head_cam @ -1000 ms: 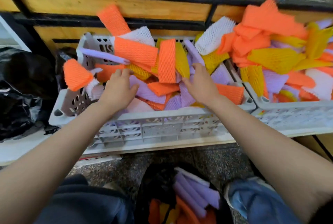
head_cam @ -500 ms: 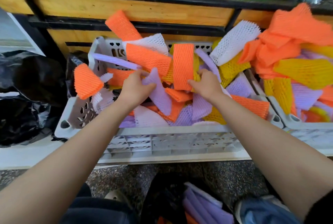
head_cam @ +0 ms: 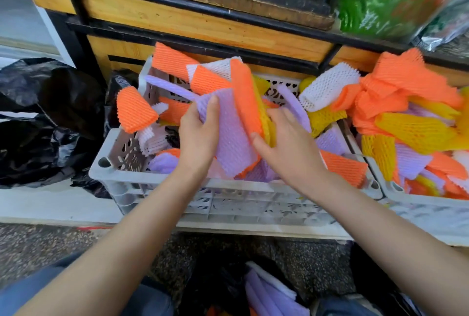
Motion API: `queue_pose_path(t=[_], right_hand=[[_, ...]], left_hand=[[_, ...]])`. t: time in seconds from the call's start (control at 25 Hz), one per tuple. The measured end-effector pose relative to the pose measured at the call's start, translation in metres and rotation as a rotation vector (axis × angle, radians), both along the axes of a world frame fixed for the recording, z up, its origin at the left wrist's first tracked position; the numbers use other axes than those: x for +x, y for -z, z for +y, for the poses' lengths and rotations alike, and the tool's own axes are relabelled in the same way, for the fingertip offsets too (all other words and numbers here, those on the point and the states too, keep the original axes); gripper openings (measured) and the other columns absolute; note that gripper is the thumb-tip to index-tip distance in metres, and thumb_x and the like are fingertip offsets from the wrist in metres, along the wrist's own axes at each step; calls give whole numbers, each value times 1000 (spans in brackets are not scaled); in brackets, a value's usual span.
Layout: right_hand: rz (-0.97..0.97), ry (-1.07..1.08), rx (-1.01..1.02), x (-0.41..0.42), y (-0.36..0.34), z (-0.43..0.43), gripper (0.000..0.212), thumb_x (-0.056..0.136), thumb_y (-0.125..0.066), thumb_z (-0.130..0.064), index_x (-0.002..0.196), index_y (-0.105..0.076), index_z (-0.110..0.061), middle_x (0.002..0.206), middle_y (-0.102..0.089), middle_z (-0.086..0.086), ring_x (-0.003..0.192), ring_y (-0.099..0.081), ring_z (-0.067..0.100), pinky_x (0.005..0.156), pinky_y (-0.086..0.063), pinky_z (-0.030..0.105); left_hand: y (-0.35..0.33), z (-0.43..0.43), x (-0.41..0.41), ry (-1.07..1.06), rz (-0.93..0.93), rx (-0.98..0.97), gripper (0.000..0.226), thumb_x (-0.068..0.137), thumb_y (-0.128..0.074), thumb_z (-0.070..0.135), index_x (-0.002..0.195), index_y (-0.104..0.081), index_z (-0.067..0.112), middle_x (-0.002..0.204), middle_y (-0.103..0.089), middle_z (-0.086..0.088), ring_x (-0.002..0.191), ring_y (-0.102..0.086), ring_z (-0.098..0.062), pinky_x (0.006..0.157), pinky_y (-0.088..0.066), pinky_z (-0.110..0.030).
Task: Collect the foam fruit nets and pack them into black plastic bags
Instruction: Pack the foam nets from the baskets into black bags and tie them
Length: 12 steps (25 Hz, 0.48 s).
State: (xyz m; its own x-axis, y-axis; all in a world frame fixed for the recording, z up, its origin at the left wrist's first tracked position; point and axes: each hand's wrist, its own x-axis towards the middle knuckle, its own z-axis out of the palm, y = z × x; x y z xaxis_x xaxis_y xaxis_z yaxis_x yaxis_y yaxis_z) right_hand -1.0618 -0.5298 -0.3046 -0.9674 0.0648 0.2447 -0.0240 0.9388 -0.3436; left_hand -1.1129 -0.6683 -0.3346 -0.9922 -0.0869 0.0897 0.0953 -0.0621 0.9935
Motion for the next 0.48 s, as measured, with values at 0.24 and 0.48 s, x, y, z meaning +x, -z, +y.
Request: queue_pose_path(t=[0.24,0.48], right_hand=[[93,-164,-100,16,17,-24,47,85,-56,-39,126,-54,-16,115,-47,3,103,-50,17,87,-43,31],[131,-277,-391,35,11,-16,25,89,-55,-33,112,-59,-26,104,-50,-5,97,-52,7,89,-43,21]], left_hand=[[-6,-10,27,308,-4,288,52,82,-63,36,123,-40,14,113,-59,0,100,-60,2,83,-49,-16],[-5,-21,38,147,62,105,41,79,-72,5,114,-52,3,95,-65,2,81,-63,2,72,-48,-17]])
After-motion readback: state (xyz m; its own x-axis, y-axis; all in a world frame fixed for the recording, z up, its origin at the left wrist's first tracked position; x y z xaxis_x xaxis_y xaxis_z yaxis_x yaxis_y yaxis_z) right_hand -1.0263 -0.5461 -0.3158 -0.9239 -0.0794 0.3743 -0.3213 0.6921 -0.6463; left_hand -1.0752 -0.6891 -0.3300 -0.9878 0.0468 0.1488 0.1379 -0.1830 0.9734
